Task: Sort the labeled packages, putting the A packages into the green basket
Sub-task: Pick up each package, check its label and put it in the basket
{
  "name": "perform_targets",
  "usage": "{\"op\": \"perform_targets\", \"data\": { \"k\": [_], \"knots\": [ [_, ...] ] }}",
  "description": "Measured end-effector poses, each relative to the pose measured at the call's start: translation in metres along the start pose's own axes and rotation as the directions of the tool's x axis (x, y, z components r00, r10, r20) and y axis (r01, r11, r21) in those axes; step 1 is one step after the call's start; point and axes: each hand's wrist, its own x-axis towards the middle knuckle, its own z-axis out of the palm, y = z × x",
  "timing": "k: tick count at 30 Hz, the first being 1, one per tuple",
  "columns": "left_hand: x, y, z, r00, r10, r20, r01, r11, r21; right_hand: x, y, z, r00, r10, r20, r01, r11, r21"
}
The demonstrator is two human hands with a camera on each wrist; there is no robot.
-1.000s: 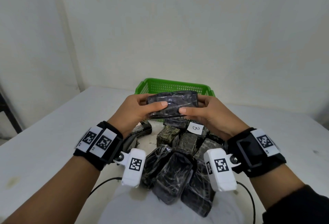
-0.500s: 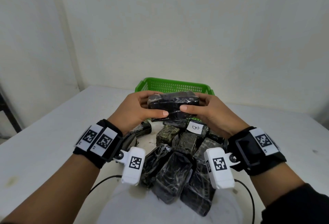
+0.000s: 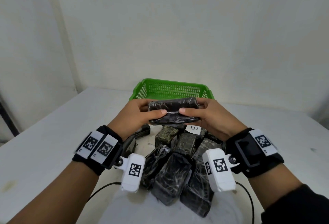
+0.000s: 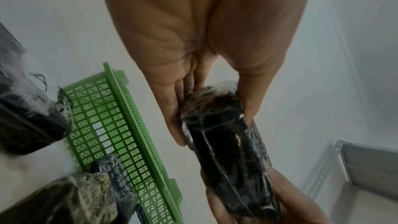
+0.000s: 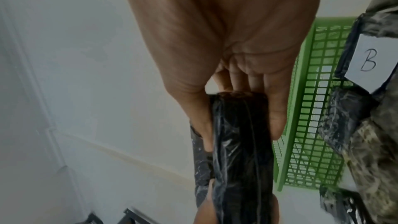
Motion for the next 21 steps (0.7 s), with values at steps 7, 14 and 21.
{"op": "perform_targets", "data": {
  "k": [7, 14, 21],
  "knots": [
    [-0.004, 0.0, 0.004, 1.0, -0.001, 0.017, 0.001, 1.0, -0.011, 0.001, 0.005, 0.004, 0.999, -0.018, -0.029, 0.016, 0.996, -0.09],
    [-0.004, 0.003, 0.001, 1.0, -0.006, -0.022, 0.003, 0.993, -0.115, -0.001, 0.0, -0.005, 1.0, -0.002, 0.0, 0.002, 1.0, -0.018],
    [-0.004, 0.008, -0.004, 0.998, 0.001, 0.063, -0.003, 1.0, 0.031, -0.002, -0.005, -0.001, 0.999, -0.052, -0.013, 0.05, 0.992, -0.113]
  ]
}}
